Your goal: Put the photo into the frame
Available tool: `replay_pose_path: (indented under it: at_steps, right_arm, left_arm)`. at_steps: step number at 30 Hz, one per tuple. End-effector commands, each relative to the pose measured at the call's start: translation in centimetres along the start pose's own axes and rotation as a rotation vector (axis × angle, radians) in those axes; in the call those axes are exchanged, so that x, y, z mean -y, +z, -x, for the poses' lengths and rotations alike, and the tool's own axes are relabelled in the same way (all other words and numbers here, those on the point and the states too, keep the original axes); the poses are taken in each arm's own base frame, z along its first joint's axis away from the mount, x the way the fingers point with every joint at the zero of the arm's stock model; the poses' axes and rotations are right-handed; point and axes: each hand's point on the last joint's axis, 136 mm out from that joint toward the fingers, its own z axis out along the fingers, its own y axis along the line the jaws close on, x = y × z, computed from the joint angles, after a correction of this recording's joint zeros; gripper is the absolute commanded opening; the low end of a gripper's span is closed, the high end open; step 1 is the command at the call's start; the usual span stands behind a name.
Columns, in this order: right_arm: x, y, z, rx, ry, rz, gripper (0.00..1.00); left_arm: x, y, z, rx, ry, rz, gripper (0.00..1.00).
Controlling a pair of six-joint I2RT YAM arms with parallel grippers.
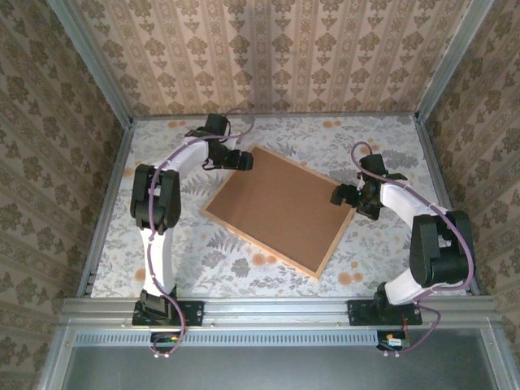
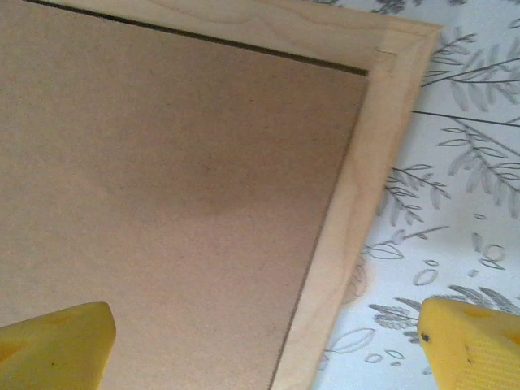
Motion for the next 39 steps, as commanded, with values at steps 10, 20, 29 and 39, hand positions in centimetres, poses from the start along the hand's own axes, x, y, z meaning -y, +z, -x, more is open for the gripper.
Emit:
replay_pose_path:
  at_steps: [10,20,29,39]
  right_arm:
    - [-1.1,1.4,-0.5,-0.037,0.047,0.091,0.98]
    - [-1.4,2.0,-0.8,-0.057,0.069,0.113,0.98]
    - [-2.5,2.4,-0.5,-0.062,0.095,0.175,0.97]
    - [-3.7,2.3,-0.4,-0.059,0.132,0.248,0.97]
  left_arm:
    - [0.0,0.5,-2.2,-0.104,0.010,-0.033,0.79]
    - [-0.3,1.4,-2.9,-0.135,0.007,-0.027,0.79]
    - [0.9,1.1,-3.5,-0.148,-0.025,-0.097,0.78]
    - [3.3,0.0,-3.2,-0.119,-0.059,-0.197,0.77]
